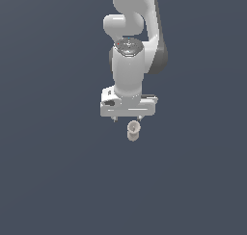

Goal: Pick up the object and move it to a goal position.

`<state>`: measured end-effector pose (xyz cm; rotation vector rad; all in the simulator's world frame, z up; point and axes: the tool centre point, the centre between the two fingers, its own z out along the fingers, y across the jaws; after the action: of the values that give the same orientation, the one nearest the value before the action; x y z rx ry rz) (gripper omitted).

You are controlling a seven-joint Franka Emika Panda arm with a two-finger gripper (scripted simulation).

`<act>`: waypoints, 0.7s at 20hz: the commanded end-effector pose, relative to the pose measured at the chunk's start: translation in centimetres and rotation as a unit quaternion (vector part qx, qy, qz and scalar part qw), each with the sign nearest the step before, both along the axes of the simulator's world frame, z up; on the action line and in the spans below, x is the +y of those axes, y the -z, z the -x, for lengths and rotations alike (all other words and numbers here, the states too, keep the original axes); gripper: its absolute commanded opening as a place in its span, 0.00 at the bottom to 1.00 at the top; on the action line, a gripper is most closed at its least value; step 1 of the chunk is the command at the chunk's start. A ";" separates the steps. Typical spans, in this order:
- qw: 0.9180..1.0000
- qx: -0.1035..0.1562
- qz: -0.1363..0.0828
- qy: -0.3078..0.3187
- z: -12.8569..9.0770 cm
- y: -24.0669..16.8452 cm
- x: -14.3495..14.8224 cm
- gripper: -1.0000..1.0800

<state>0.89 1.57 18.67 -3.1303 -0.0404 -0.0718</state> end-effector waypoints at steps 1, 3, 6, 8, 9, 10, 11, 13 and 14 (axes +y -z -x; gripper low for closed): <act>1.000 0.000 0.000 0.000 0.0 0.0 0.0 0.96; 1.000 0.001 0.000 0.001 0.0 0.1 -0.1 0.96; 1.000 0.007 0.003 0.008 0.3 0.3 -0.4 0.96; 1.000 0.012 0.005 0.015 0.5 0.6 -0.8 0.96; 1.000 0.014 0.006 0.018 0.6 0.7 -0.9 0.96; 1.000 0.015 0.007 0.020 0.7 0.8 -1.0 0.96; 1.000 0.016 0.007 0.021 0.7 0.8 -1.1 0.96; 1.000 0.017 0.008 0.021 0.7 0.9 -1.1 0.96; 1.000 0.016 0.007 0.021 0.7 0.8 -1.1 0.96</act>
<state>0.19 0.49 17.84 -3.1463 0.0236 -0.0220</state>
